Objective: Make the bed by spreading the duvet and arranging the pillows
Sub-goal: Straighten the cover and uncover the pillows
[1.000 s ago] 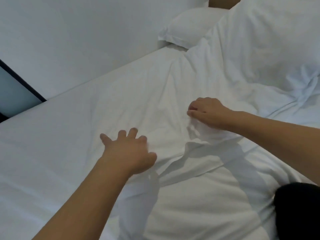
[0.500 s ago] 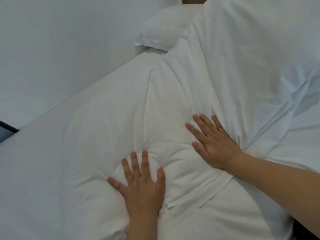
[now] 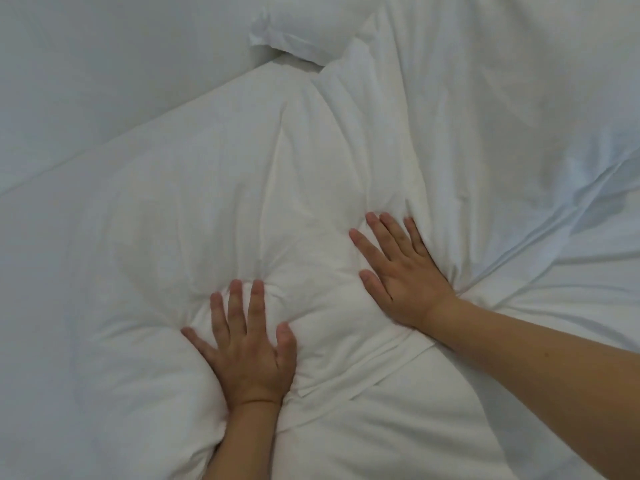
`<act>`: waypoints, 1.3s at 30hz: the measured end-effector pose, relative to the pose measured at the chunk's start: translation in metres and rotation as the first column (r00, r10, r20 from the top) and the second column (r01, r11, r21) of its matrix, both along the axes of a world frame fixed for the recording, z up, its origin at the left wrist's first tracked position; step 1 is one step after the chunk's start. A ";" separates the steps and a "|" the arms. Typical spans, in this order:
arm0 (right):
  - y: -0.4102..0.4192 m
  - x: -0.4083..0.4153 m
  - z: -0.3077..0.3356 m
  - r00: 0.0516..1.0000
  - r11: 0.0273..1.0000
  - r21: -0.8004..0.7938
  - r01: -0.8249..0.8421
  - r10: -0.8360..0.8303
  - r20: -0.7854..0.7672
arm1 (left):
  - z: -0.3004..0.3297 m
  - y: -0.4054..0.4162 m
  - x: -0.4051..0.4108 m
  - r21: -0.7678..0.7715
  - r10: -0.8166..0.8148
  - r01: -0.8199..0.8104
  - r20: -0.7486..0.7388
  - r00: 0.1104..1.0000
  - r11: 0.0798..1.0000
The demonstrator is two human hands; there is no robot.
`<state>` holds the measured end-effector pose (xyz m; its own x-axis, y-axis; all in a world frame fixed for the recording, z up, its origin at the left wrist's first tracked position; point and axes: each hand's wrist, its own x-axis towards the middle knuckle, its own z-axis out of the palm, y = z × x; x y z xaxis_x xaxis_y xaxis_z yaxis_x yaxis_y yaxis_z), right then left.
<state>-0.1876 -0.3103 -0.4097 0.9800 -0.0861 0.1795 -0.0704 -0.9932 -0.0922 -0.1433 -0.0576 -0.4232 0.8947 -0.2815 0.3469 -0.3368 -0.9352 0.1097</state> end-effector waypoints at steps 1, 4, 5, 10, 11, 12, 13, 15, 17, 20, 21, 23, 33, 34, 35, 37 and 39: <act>0.001 0.002 0.000 1.000 1.000 -0.005 0.003 -0.003 -0.005 | -0.002 -0.001 0.004 -0.010 -0.006 0.006 0.008 1.000 1.000; 0.006 0.009 -0.001 1.000 1.000 -0.029 0.006 -0.006 0.000 | -0.012 -0.001 0.022 -0.054 -0.023 0.026 0.053 0.998 0.998; 0.007 0.010 -0.001 1.000 0.999 -0.040 0.010 -0.010 0.007 | -0.016 -0.001 0.027 -0.070 -0.031 0.037 0.075 0.997 0.997; 0.010 0.006 0.002 0.998 0.995 -0.098 0.019 -0.014 0.054 | -0.019 -0.004 0.042 -0.129 -0.058 0.075 0.128 0.990 0.989; 0.011 0.003 0.003 0.998 0.995 -0.101 -0.006 0.012 0.057 | -0.019 -0.003 0.041 -0.138 -0.059 0.077 0.128 0.990 0.987; 0.013 -0.001 0.007 0.997 0.993 -0.099 -0.056 0.062 0.056 | -0.017 -0.001 0.040 -0.146 -0.057 0.075 0.126 0.990 0.986; 0.014 -0.006 0.011 0.989 0.986 -0.099 -0.132 0.137 0.054 | -0.015 0.000 0.037 -0.154 -0.052 0.070 0.120 0.991 0.986; 0.015 -0.024 0.018 0.947 0.941 -0.140 -0.308 0.318 0.048 | -0.009 0.000 0.029 -0.168 -0.029 0.046 0.104 0.994 0.985; 0.017 -0.047 0.019 0.909 0.893 -0.186 -0.411 0.417 -0.008 | -0.001 0.000 0.014 -0.136 -0.003 0.015 0.084 0.996 0.991; 0.019 -0.067 0.020 0.914 0.889 -0.211 -0.406 0.397 -0.088 | 0.013 0.008 -0.018 0.014 0.004 -0.004 0.006 1.000 1.000; 0.018 -0.068 0.024 0.911 0.886 -0.214 -0.410 0.391 -0.129 | 0.020 0.014 -0.030 0.092 0.003 0.000 -0.032 0.999 0.996; 0.014 -0.063 0.033 0.902 0.875 -0.233 -0.425 0.387 -0.192 | 0.038 0.030 -0.047 0.291 0.003 0.016 -0.065 0.998 0.957; 0.056 -0.034 0.073 0.958 0.892 -0.370 -0.258 0.189 -0.214 | 0.100 0.107 -0.068 0.685 0.323 -0.069 -0.250 0.913 0.726; 0.058 -0.034 0.089 0.959 0.900 -0.353 -0.255 0.189 -0.211 | 0.109 0.099 -0.066 0.669 0.295 -0.076 -0.221 0.930 0.739; 0.057 -0.035 0.104 0.956 0.906 -0.331 -0.263 0.197 -0.219 | 0.121 0.088 -0.063 0.632 0.242 -0.070 -0.190 0.952 0.772; 0.046 -0.045 0.137 0.940 0.913 -0.295 -0.281 0.201 -0.275 | 0.160 0.067 -0.066 0.581 0.163 -0.043 -0.155 0.974 0.812; 0.030 -0.067 0.175 0.944 0.919 -0.299 -0.255 0.169 -0.284 | 0.203 0.049 -0.083 0.619 0.089 0.009 -0.127 0.988 0.785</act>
<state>-0.2548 -0.2799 -0.2346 0.9846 0.1503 -0.0889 0.1673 -0.9579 0.2334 -0.2260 -0.0086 -0.2205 0.9350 -0.3542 -0.0188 -0.3241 -0.8316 -0.4510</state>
